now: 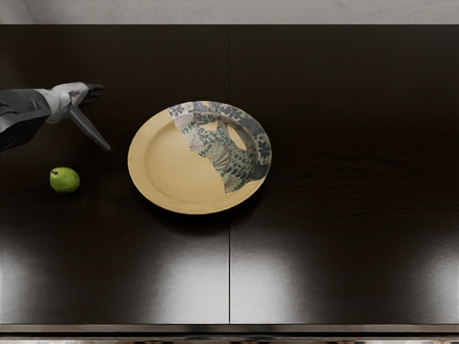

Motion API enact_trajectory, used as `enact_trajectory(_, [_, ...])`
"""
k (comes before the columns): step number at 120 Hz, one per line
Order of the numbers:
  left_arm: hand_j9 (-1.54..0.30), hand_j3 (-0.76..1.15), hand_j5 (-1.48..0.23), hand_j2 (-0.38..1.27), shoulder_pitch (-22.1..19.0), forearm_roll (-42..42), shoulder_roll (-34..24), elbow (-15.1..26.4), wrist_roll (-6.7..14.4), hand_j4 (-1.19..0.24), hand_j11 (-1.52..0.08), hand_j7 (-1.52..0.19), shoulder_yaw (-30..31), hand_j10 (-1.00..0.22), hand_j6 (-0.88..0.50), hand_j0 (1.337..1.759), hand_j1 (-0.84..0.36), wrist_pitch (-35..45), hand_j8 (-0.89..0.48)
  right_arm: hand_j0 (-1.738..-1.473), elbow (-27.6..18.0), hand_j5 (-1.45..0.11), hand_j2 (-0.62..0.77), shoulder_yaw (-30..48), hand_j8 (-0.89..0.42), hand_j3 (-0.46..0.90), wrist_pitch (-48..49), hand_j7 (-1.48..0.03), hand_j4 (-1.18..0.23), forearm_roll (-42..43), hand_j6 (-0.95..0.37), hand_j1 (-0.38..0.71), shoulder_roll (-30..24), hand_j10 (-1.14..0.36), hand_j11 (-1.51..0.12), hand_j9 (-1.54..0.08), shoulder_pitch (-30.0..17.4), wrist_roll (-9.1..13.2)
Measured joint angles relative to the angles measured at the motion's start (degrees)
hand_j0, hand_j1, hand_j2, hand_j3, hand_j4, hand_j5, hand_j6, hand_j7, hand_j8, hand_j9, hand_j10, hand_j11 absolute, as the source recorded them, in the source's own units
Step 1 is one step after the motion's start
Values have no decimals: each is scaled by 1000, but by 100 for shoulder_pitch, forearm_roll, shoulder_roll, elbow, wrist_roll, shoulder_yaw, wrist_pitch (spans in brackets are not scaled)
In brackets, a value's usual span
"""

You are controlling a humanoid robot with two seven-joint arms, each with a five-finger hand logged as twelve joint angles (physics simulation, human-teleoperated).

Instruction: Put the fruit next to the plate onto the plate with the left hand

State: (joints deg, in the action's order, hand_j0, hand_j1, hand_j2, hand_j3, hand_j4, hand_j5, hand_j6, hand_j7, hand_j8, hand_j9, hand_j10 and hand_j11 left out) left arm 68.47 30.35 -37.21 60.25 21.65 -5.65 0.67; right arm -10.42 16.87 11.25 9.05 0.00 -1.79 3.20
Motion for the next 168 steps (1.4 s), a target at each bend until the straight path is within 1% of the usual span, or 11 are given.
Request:
enact_trajectory(5, [0, 0, 0, 1, 0, 13, -191, 322, -1, -2, 0, 0, 108, -2, -3, 1658, 349, 166, -2, -1658, -1, 0, 0, 0, 0, 0, 0, 0, 0, 0, 0, -349, 0, 0, 0, 0, -1, -1])
enact_trajectory(11, [0, 0, 0, 1, 0, 23, -289, 653, -2, -2, 0, 0, 212, -1, -2, 1658, 349, 295, -2, -1658, -1, 0, 0, 0, 0, 0, 0, 0, 0, 1, 0, -349, 0, 0, 0, 0, 0, -2])
enact_trajectory(23, [0, 0, 0, 1, 16, 38, -341, 1121, -2, -2, 0, 0, 512, -2, -3, 1658, 349, 576, -3, -1658, 1, 0, 0, 0, 0, 0, 0, 0, 0, 0, 0, -349, 0, 0, 0, 0, -1, -1])
enact_trajectory(41, [-13, 0, -13, 3, 129, 137, -558, 1507, -7, -12, -13, -13, 984, -12, -13, 1658, 338, 1263, -13, -1658, 1, 0, 0, 0, 0, 0, 0, 0, 0, 0, 0, -349, 0, 0, 0, 0, 1, 0])
enact_trajectory(54, [-21, 0, -22, 5, 123, 204, -752, 1731, -11, -18, -21, -21, 1152, -18, -19, 1658, 330, 1500, -19, -1658, 0, 0, 0, 0, 0, 0, 0, 0, 0, 0, 0, -349, 0, 0, 0, 0, -1, -2])
enact_trajectory(81, [-64, 0, -64, 12, 96, 321, -844, 1862, -27, -52, -64, -64, 1458, -52, -53, 1658, 291, 1766, -53, -1658, -1, 0, 0, 0, 0, 0, 0, 0, 0, 0, 0, -349, 0, 0, 0, 0, -3, -2])
enact_trajectory(123, [-92, 0, -92, 16, 35, 367, -1098, 1900, -63, -73, -92, -92, 1748, -73, -75, 1658, 266, 1810, -75, -1658, -2, 0, 0, 0, 0, 0, 0, 0, 0, 0, 0, -349, 0, 0, 0, 0, -1, -1])
enact_trajectory(146, [-169, 0, -170, 28, -72, 370, -1140, 1902, -79, -133, -169, -169, 1789, -133, -134, 1658, 195, 1813, -134, -1658, 0, 0, 0, 0, 0, 0, 0, 0, 0, 0, 0, -349, 0, 0, 0, 0, 0, -1])
enact_trajectory(168, [-274, 0, -274, 45, -115, 370, -1123, 1902, -89, -214, -274, -274, 1795, -214, -215, 1658, 98, 1814, -215, -1658, 1, 0, 0, 0, 0, 0, 0, 0, 0, 0, 0, -349, 0, 0, 0, 0, 0, -2])
